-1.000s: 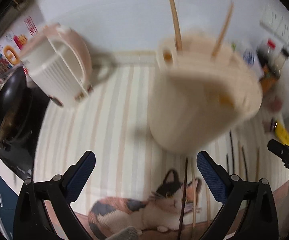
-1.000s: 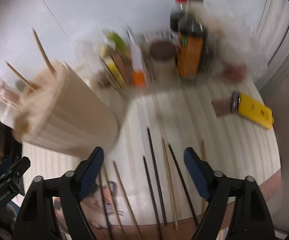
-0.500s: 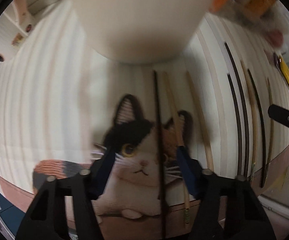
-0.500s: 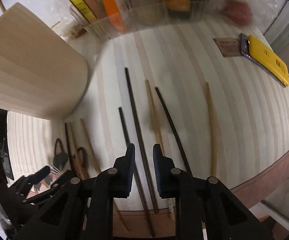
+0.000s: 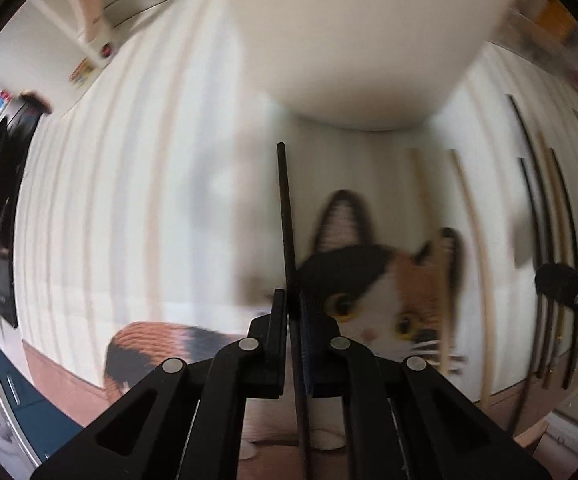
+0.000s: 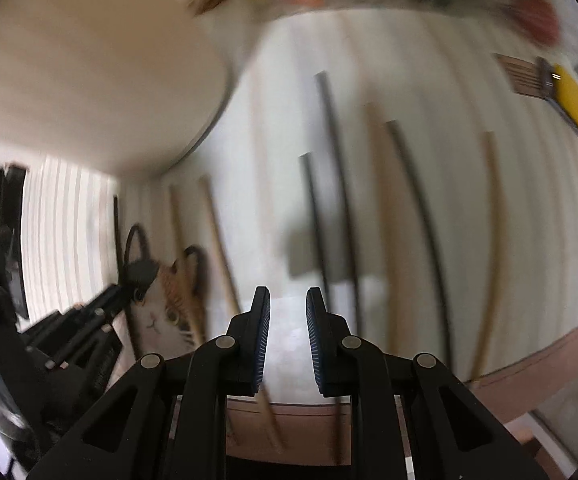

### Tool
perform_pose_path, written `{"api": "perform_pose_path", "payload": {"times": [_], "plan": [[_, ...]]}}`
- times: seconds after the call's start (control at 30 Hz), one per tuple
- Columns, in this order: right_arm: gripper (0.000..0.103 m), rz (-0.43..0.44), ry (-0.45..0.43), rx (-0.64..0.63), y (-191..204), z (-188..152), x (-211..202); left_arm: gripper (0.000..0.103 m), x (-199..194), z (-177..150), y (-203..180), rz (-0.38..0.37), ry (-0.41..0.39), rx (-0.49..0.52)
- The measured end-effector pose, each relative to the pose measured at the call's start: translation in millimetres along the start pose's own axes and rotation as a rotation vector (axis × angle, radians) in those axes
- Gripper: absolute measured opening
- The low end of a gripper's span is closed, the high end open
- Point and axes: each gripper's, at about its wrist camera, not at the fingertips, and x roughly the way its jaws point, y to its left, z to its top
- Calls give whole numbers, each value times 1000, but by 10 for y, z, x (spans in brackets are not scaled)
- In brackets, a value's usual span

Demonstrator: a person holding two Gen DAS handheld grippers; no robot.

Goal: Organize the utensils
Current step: 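Grasp a black chopstick with the left tool while the right tool grasps a wooden chopstick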

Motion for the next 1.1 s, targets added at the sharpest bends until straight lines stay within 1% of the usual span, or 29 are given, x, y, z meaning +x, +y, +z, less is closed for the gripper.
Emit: {"api": "perform_pose_path", "payload": {"times": [0.13, 0.23, 0.3, 0.33, 0.37, 0.4, 0.43, 0.47, 0.57, 0.7, 0.9, 1.1], "plan": [[20, -13, 24, -59, 234, -34, 151, 4, 5, -50, 144, 1, 4, -36], [20, -53, 39, -116, 381, -61, 249, 4, 18, -114, 234, -4, 3, -51], [21, -89, 61, -154, 457, -85, 325, 4, -7, -142, 222, -7, 2, -56], [20, -111, 48, -178, 501, -100, 325, 4, -20, -144, 245, -8, 2, -58], [19, -153, 44, -208, 551, -119, 336, 4, -39, -136, 274, -9, 2, -60], [15, -168, 45, -216, 573, -132, 342, 4, -25, -115, 308, -9, 2, -60], [8, -190, 39, -217, 584, -144, 345, 4, -10, -168, 409, -11, 1, -61], [8, -211, 30, -204, 579, -151, 348, 4, -8, -172, 414, -13, 1, -62], [7, -205, 25, -115, 433, -144, 320, 4, 21, -191, 415, -16, 1, -67], [7, -165, 37, -51, 311, -125, 298, 4, 6, -134, 380, -14, 5, -64], [7, -166, 42, -51, 271, -104, 281, 4, 56, -74, 363, -25, 11, -59], [8, -159, 43, -47, 309, -137, 279, 4, 43, 9, 311, -19, 15, -46]]}}
